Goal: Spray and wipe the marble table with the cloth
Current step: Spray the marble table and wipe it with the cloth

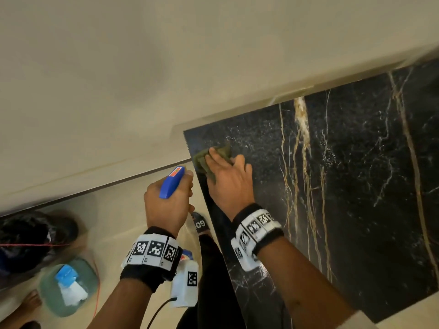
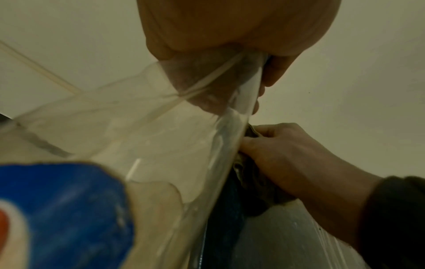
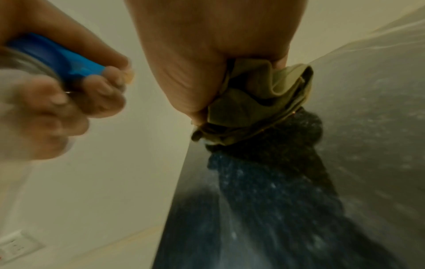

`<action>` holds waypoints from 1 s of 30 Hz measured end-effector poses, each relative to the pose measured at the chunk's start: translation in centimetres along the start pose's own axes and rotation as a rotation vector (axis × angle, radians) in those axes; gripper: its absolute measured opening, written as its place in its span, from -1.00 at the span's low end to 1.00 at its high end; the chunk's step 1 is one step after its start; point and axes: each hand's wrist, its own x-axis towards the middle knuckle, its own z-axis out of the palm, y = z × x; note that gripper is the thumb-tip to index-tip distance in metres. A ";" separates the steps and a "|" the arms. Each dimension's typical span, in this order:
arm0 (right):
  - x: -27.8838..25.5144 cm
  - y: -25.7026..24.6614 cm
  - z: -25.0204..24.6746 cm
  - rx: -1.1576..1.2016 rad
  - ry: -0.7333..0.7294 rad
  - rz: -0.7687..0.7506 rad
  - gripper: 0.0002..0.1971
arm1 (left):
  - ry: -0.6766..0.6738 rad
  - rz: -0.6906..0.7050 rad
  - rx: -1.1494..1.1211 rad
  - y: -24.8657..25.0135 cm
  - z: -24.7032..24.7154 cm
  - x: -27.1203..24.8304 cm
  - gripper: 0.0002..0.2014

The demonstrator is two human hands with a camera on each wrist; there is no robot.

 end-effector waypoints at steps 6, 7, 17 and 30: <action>-3.2 0.2 1.2 -0.051 0.017 -0.051 -0.52 | 0.010 -0.002 0.019 -0.6 0.6 1.1 -0.69; -2.4 0.0 1.1 -0.045 0.017 -0.063 -0.53 | 0.014 -0.003 0.026 -0.7 0.6 1.1 -0.69; 7.7 -3.1 0.3 0.028 0.014 0.001 -0.54 | 0.035 0.011 0.077 -1.4 -0.7 -0.4 -0.67; 1.7 -1.7 0.8 -0.031 -0.038 -0.147 -0.50 | 0.058 -0.002 0.028 -1.6 -2.3 -1.3 -0.65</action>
